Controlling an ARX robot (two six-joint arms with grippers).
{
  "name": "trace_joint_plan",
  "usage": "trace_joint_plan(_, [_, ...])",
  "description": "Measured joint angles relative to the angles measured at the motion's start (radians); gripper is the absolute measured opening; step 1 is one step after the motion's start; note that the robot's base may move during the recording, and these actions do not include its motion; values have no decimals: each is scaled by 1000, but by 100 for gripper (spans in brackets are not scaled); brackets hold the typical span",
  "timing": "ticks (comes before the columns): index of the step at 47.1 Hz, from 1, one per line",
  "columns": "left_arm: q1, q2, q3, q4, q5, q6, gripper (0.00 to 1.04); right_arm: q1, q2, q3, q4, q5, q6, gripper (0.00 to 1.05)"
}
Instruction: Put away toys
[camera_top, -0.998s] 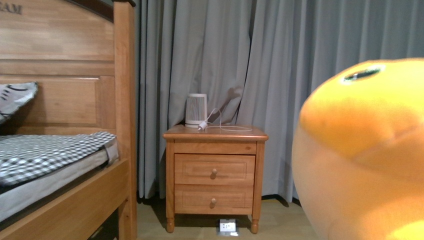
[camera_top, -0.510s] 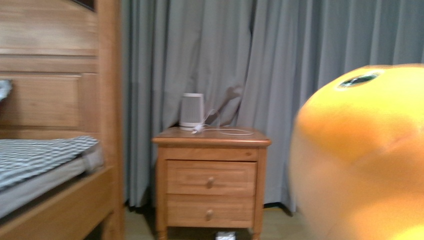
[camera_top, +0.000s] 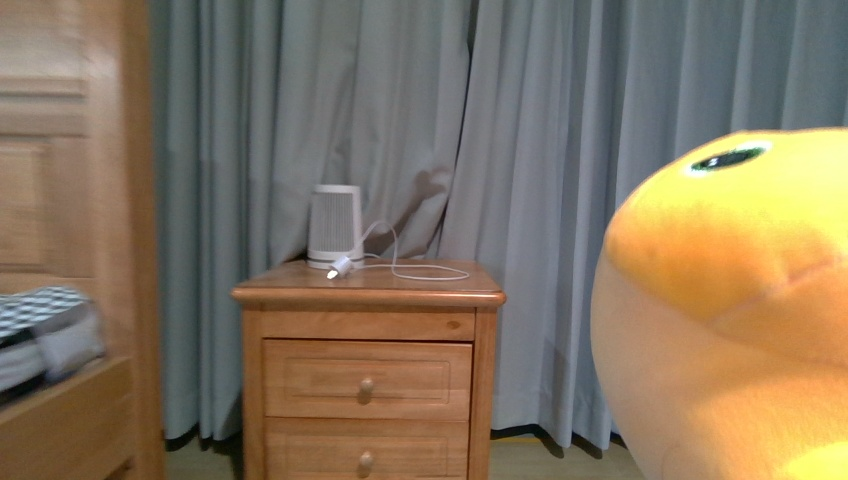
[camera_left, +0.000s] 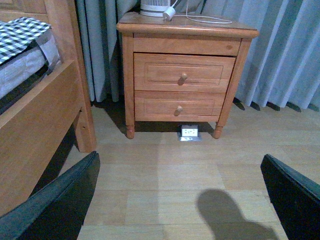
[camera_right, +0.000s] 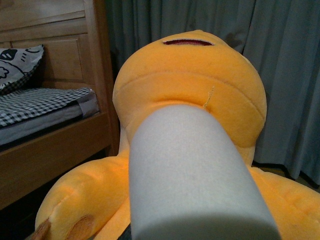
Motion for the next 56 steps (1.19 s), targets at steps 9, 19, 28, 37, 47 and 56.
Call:
trace_joint_plan(9, [0, 0, 0, 0, -3, 0, 98, 0, 0, 0, 0, -3, 0, 11])
trace_joint_plan(19, [2, 0, 0, 0, -5, 0, 98, 2, 3, 0, 0, -9, 0, 11])
trace_joint_plan(28, [1, 1, 0, 0, 0, 0, 98, 0, -1, 0, 0, 0, 0, 11])
trace_joint_plan(37, [1, 0, 0, 0, -1, 0, 98, 0, 0, 0, 0, -2, 0, 11])
trace_joint_plan(47, [1, 0, 0, 0, 0, 0, 98, 0, 0, 0, 0, 0, 0, 11])
trace_joint_plan(56, [1, 0, 0, 0, 0, 0, 98, 0, 0, 0, 0, -3, 0, 11])
